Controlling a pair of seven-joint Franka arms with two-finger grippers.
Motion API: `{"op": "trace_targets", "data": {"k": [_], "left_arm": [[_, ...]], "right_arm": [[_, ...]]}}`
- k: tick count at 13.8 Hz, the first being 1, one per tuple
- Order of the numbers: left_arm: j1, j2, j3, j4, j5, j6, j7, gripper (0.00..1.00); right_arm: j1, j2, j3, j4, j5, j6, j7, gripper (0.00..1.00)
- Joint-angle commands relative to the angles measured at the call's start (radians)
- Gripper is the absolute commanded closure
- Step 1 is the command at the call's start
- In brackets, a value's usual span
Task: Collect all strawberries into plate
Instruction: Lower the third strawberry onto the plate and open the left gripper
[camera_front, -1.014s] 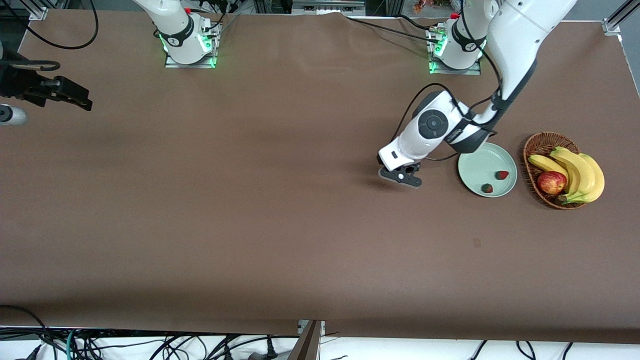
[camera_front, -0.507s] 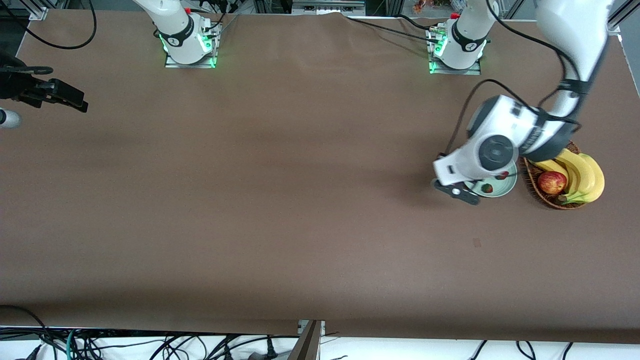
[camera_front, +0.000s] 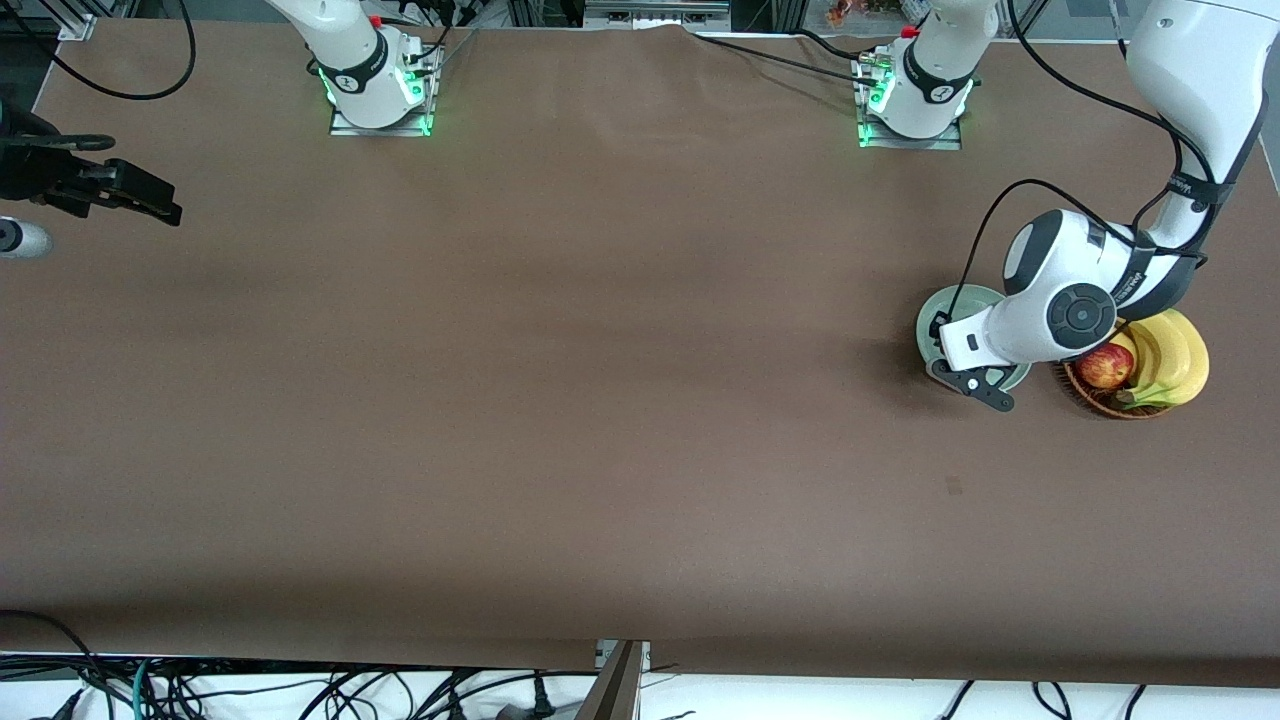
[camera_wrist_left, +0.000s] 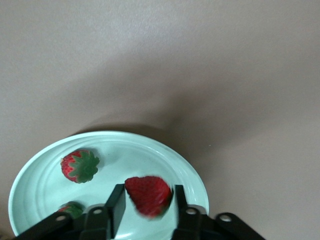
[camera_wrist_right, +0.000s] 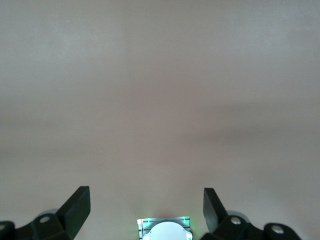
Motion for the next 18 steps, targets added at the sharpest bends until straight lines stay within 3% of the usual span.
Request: {"op": "trace_targets", "data": {"k": [1, 3, 5, 7, 10, 13, 14, 15, 17, 18], "left_arm": [[0.017, -0.024, -0.022, -0.002, 0.028, 0.001, 0.015, 0.0], [0.017, -0.047, -0.045, 0.003, 0.026, -0.005, 0.014, 0.0], [0.014, -0.087, -0.141, 0.052, 0.023, -0.066, -0.003, 0.0], [-0.001, -0.09, -0.221, 0.195, 0.014, -0.242, -0.066, 0.0], [-0.033, -0.095, -0.266, 0.329, -0.033, -0.376, -0.098, 0.0], [-0.035, -0.09, -0.263, 0.617, -0.131, -0.631, -0.094, 0.0], [-0.054, -0.131, -0.232, 0.659, -0.15, -0.642, -0.1, 0.0], [-0.118, -0.159, -0.159, 0.681, -0.155, -0.642, -0.106, 0.0], [-0.279, -0.252, 0.129, 0.672, -0.243, -0.639, -0.106, 0.0], [-0.317, -0.298, 0.227, 0.638, -0.316, -0.639, -0.115, 0.0]], "right_arm": [[-0.002, -0.003, 0.004, 0.007, 0.009, -0.007, -0.002, 0.0], [-0.002, -0.003, 0.005, 0.007, 0.01, -0.007, -0.002, 0.0], [-0.002, -0.003, 0.005, 0.007, 0.01, -0.007, -0.002, 0.0], [-0.002, -0.003, 0.004, 0.007, 0.01, -0.007, -0.002, 0.0], [-0.002, -0.003, 0.005, 0.007, 0.009, -0.007, -0.004, 0.0], [-0.002, -0.003, 0.005, 0.007, 0.01, -0.005, -0.005, 0.0], [-0.002, -0.003, 0.005, 0.007, 0.01, -0.005, -0.005, 0.0], [-0.002, -0.003, 0.005, 0.007, 0.01, -0.005, -0.004, 0.0], [-0.002, -0.003, 0.005, 0.007, 0.01, -0.005, -0.005, 0.0], [-0.002, -0.003, 0.005, 0.007, 0.01, -0.005, -0.004, 0.0]]}}
